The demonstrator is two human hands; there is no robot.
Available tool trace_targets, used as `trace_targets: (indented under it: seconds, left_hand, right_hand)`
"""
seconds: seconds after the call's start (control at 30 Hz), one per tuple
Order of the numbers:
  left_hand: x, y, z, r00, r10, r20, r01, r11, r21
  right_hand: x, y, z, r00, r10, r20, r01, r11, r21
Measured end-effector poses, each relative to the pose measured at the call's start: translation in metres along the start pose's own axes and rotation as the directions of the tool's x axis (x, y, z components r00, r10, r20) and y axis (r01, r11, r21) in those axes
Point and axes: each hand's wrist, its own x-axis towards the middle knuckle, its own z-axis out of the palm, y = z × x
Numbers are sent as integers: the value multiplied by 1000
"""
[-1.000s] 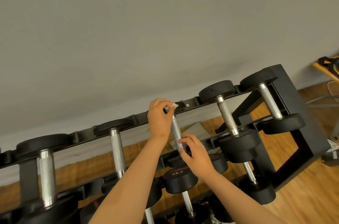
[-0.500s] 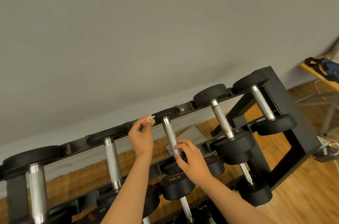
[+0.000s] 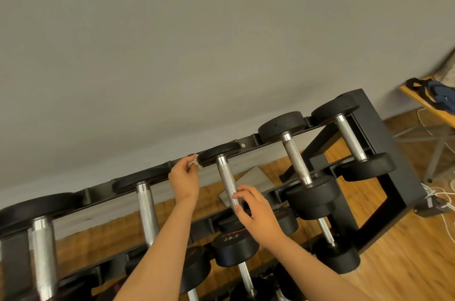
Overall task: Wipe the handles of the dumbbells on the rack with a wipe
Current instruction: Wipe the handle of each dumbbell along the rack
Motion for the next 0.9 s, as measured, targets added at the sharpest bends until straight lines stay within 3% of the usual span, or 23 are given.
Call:
trace_targets:
  seconds: [0.23, 0.47, 0.63, 0.77, 0.9]
  left_hand:
    - [1, 6, -1, 991, 125, 55, -134, 964, 231]
    - [-1, 15, -7, 999, 9, -32, -8, 999, 45]
    - [-10, 37, -10, 993, 119, -28, -119, 993, -10]
    - [-13, 60, 6, 957, 273, 95, -277, 960, 35]
    - [-30, 76, 24, 918, 316, 239, -332, 943, 30]
  right_hand:
    - [0, -2, -1, 1000, 9, 8, -9, 1000, -8]
    - [-1, -5, -2, 1000, 0, -1, 0, 1000, -12]
    - [-2, -12, -4, 1000, 9, -10, -9, 999, -38]
    - [-2, -14, -5, 1000, 14, 7, -14, 1000, -27]
    - [-4, -19, -14, 999, 41, 21, -43, 997, 69]
